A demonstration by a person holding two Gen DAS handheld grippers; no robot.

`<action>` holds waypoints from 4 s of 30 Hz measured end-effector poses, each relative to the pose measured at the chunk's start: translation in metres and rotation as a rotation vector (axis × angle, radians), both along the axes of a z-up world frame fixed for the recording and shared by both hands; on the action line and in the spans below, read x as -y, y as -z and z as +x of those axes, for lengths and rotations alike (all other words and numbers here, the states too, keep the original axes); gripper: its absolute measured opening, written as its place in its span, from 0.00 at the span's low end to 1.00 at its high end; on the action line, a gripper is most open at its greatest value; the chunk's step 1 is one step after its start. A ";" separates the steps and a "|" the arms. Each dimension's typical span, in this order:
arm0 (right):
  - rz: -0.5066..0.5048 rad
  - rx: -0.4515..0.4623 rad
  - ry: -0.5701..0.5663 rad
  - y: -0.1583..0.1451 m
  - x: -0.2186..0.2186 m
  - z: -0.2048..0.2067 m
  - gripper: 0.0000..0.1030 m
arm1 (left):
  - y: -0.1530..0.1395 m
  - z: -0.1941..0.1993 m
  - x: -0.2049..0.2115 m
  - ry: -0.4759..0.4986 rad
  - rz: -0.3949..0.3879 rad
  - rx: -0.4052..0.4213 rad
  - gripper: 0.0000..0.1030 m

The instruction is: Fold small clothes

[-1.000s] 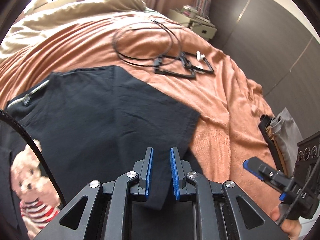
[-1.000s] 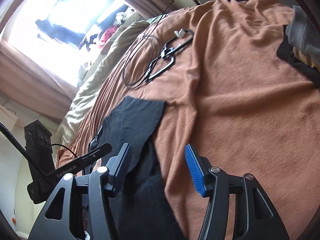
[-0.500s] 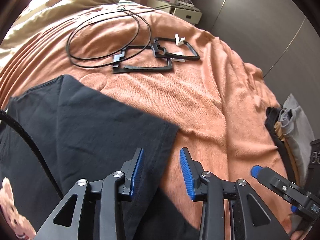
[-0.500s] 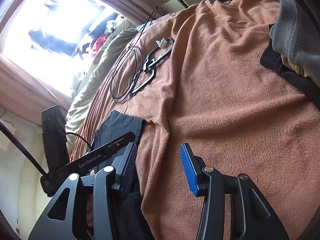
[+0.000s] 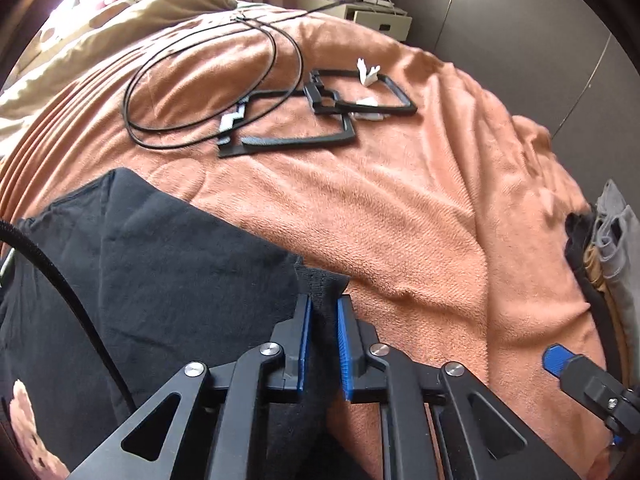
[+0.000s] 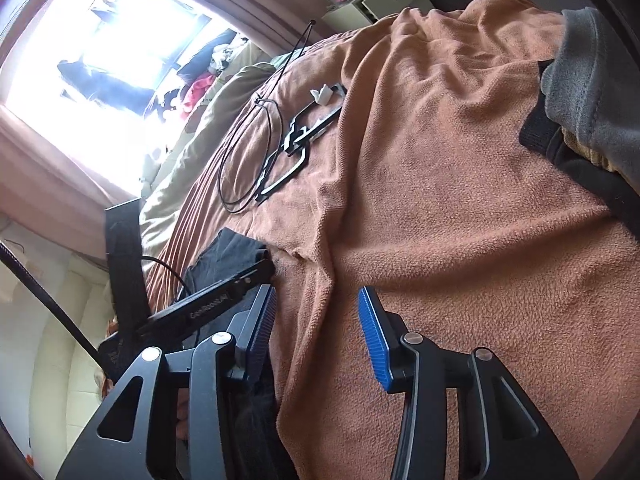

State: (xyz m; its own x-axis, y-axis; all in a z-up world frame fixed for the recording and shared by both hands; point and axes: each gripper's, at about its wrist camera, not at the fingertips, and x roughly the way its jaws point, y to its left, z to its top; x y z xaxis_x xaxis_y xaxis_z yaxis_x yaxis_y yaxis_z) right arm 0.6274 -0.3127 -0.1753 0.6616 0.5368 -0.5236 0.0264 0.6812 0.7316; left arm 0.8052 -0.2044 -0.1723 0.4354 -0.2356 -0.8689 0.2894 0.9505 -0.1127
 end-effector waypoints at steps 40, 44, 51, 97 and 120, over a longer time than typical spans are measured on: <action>-0.167 0.071 -0.155 -0.020 -0.072 0.017 0.57 | -0.060 -0.039 -0.249 -0.348 0.097 0.075 0.13; -0.183 0.072 -0.172 -0.020 -0.080 0.017 0.57 | -0.052 -0.041 -0.260 -0.353 0.056 0.060 0.13; -0.199 0.066 -0.174 -0.016 -0.082 0.018 0.57 | -0.022 -0.035 -0.240 -0.295 0.019 0.020 0.13; -0.536 0.249 -0.338 -0.153 -0.105 -0.203 0.96 | -0.160 -0.377 -0.300 -0.476 -0.039 0.235 0.88; -0.597 0.269 -0.321 -0.187 -0.056 -0.347 0.96 | -0.175 -0.595 -0.325 -0.596 -0.042 0.331 0.89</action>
State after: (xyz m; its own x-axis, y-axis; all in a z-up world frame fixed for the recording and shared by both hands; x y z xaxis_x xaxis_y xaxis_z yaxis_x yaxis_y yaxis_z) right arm 0.2805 -0.2567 0.0117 0.6666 0.3997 -0.6292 -0.3703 0.9101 0.1859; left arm 0.2098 0.1206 0.0024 0.7426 0.0964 -0.6627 -0.2568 0.9549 -0.1488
